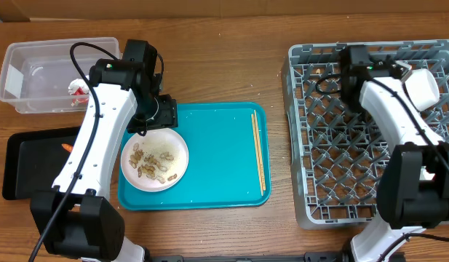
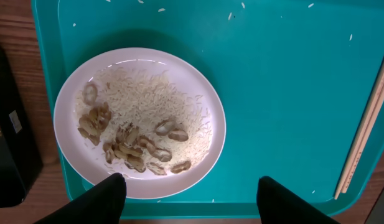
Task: Sort waste into correct bins and load items into the dishwasher
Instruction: 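Reach the left gripper to the rice plate and grasp its rim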
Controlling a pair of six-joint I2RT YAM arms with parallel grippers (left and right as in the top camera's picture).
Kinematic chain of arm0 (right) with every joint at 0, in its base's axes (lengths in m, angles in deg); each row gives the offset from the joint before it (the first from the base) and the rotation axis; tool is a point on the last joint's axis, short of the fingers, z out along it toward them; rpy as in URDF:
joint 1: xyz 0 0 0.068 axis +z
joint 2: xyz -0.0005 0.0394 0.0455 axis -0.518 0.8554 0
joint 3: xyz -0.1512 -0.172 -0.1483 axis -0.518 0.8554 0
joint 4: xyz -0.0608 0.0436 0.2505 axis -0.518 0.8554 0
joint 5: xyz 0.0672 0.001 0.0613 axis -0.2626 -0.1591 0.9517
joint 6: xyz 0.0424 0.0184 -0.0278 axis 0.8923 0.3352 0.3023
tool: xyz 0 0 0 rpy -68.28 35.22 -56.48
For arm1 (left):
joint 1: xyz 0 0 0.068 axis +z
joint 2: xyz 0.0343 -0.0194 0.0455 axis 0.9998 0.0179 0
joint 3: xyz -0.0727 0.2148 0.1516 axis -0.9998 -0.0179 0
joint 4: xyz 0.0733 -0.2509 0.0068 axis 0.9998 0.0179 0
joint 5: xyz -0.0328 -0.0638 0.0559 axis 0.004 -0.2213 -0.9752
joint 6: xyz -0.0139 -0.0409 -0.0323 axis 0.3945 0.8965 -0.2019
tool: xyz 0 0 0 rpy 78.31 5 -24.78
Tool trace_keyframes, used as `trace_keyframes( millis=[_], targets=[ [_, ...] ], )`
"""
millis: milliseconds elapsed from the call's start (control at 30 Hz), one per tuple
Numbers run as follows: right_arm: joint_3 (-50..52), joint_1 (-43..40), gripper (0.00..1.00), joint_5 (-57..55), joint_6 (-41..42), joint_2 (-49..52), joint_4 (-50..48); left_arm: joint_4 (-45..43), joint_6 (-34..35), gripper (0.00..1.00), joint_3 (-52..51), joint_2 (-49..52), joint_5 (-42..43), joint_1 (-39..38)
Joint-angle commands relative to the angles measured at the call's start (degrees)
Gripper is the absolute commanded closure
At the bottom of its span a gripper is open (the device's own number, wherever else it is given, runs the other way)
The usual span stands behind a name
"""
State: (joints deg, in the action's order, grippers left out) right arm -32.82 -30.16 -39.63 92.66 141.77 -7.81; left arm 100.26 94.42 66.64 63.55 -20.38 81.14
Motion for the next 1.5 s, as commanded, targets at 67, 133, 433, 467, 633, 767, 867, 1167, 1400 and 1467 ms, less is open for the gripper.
trace_keyframes(
  millis=[67,133,433,467,633,767,867,1167,1400,1467],
  targets=[
    [-3.30,1.29,0.33,-0.68,-4.24,-1.73,-1.44,-0.07,0.61,0.31,1.01,-1.49,0.26,0.31],
    [-3.30,1.95,0.33,1.14,-5.29,-1.73,-2.47,-0.04,0.61,0.31,1.01,-1.49,0.26,0.31],
    [-3.30,2.27,0.58,9.51,-3.15,-1.73,-0.33,0.17,0.59,0.30,1.01,-1.49,0.24,0.31],
    [-3.30,2.12,0.58,8.28,-0.48,-1.73,0.83,0.17,0.59,0.30,1.01,-1.49,0.24,0.31],
    [-3.30,1.14,0.58,5.42,6.27,-1.73,3.69,0.15,0.59,0.30,1.01,-1.49,0.24,0.31],
    [-3.30,1.09,0.57,5.20,5.62,-1.73,2.43,0.15,0.59,0.30,1.01,-1.49,0.24,0.31],
    [-3.30,1.09,0.56,5.22,4.87,-1.73,0.87,0.15,0.59,0.30,1.01,-1.49,0.24,0.31],
    [-3.30,1.09,0.30,8.74,-13.99,-1.73,-6.93,0.11,0.59,0.30,1.01,-1.49,0.22,0.31],
    [-3.30,1.09,0.26,9.40,-13.94,-1.73,-1.60,-0.09,0.59,0.30,1.01,-1.49,0.22,0.31],
    [-3.30,1.14,0.25,9.40,-13.86,-1.84,-0.92,-0.07,0.57,0.30,1.01,-1.49,0.22,0.31]
  ],
)
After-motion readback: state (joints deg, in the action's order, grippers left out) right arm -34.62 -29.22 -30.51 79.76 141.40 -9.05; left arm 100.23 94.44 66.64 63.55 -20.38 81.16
